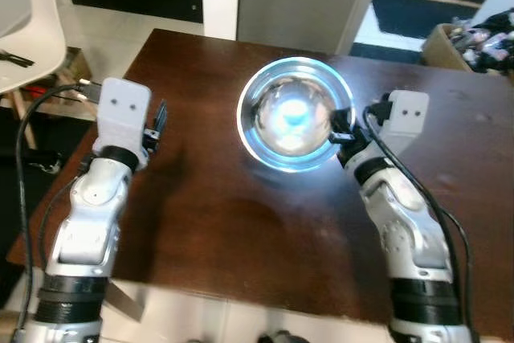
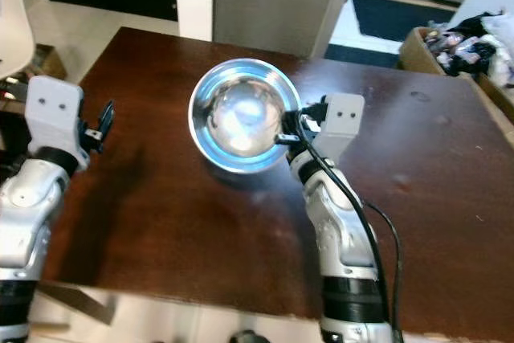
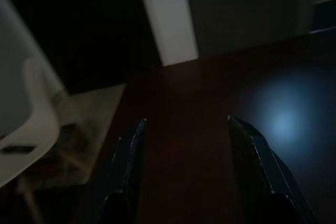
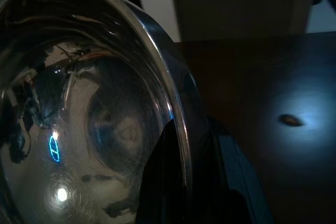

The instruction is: Setting the table

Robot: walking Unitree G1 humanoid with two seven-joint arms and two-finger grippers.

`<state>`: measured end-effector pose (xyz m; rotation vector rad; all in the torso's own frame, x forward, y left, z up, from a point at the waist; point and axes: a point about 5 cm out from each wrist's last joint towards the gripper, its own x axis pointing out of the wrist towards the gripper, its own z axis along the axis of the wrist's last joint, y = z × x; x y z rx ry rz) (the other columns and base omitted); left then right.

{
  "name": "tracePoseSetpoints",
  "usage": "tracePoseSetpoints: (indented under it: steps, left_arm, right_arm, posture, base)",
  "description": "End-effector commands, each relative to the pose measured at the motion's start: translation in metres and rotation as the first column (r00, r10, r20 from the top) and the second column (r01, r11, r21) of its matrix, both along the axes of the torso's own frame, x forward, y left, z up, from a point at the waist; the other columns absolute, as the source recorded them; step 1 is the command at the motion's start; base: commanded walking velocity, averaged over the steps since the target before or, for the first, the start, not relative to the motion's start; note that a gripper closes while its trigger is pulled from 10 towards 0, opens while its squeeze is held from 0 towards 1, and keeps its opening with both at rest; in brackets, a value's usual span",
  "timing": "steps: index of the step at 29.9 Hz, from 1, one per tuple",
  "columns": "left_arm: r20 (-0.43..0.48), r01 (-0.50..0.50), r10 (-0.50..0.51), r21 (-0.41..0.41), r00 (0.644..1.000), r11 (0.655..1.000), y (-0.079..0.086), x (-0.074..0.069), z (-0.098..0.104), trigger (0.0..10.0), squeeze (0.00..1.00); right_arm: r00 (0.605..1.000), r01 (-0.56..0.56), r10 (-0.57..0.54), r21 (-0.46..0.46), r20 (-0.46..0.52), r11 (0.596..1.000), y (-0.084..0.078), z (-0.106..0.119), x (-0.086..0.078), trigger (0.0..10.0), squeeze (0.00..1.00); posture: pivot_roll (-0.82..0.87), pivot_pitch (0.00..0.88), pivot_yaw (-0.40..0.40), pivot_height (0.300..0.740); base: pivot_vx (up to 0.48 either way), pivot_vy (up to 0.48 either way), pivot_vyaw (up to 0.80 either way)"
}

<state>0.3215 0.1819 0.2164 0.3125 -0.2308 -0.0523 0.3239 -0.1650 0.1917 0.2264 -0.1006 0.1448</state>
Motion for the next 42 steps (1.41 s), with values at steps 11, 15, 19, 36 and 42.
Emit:
tracePoseSetpoints:
  steps: [11, 15, 19, 36, 42]
  left_arm:
    - [-0.126, 0.042, -0.031, 0.086, 0.992, 0.995, 0.045, -0.008, -0.011, 10.0, 0.00]
    - [-0.129, 0.036, -0.021, 0.115, 0.991, 0.993, 0.053, -0.012, -0.010, 10.0, 0.00]
    - [-0.109, 0.063, -0.046, 0.159, 0.993, 0.985, 0.049, -0.013, -0.007, 10.0, 0.00]
    - [-0.229, 0.457, -0.407, 0.242, 0.884, 0.856, -0.013, -0.016, 0.017, 10.0, 0.00]
    - [-0.228, 0.438, -0.386, 0.257, 0.894, 0.861, 0.000, -0.024, 0.028, 10.0, 0.00]
  right_arm:
    - [0.999, -0.031, 0.029, -0.054, -0.033, 0.998, -0.010, -0.011, -0.003, 10.0, 0.00]
    - [0.992, 0.002, 0.017, 0.155, -0.123, 0.988, -0.015, -0.022, 0.007, 10.0, 0.00]
    - [0.985, -0.020, 0.065, 0.266, -0.160, 0.964, -0.011, -0.021, 0.012, 10.0, 0.00]
    - [0.821, -0.169, 0.312, 0.319, -0.478, 0.933, 0.035, -0.037, 0.061, 10.0, 0.00]
    - [0.809, -0.274, 0.409, 0.344, -0.423, 0.898, 0.045, -0.024, 0.068, 10.0, 0.00]
  posture:
    - [-0.02, 0.029, -0.001, 0.740]
    - [-0.02, 0.034, 0.006, 0.740]
    - [-0.02, 0.034, 0.006, 0.740]
    - [0.03, 0.091, -0.017, 0.740]
    - [0.05, 0.103, -0.026, 0.740]
  base:
    - [0.000, 0.000, 0.00]
    - [0.000, 0.000, 0.00]
    - [0.000, 0.000, 0.00]
    - [0.000, 0.000, 0.00]
    - [0.000, 0.000, 0.00]
